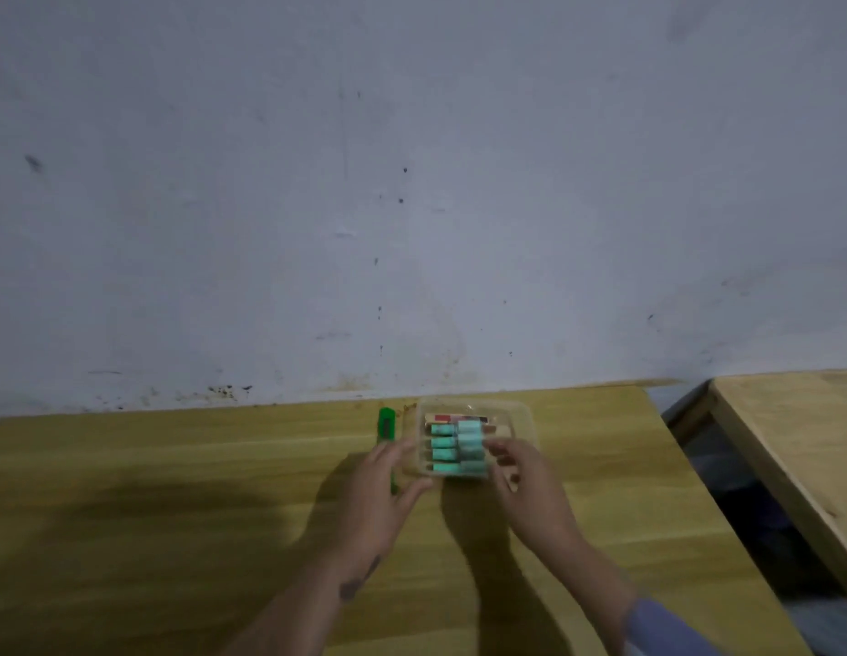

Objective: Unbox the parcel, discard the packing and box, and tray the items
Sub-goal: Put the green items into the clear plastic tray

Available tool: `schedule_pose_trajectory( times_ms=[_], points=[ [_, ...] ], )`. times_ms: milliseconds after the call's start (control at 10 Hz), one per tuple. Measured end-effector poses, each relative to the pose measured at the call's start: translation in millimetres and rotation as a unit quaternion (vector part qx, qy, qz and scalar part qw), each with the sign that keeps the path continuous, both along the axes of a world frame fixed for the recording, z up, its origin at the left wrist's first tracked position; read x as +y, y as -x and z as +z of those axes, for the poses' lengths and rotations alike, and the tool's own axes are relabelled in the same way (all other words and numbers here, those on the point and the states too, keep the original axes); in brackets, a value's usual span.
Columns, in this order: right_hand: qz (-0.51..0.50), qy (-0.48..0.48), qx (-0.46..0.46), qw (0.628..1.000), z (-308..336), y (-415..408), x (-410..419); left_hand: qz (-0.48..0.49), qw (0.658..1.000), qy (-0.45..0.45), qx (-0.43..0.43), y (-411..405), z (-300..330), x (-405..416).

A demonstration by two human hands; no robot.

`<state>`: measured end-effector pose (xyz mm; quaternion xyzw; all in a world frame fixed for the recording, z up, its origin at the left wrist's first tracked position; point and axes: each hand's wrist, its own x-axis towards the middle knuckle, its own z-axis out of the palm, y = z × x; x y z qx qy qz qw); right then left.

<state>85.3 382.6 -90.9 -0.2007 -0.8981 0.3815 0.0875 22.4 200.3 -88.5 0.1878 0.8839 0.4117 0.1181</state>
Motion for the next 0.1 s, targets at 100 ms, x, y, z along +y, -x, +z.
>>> schedule_pose_trajectory(
  times_ms=[100],
  points=[
    [-0.001,0.021,0.034,0.999,-18.8,-63.2,-16.4,0.033,0.999,-0.021,-0.012,-19.8,-33.1,-55.7]
  ],
)
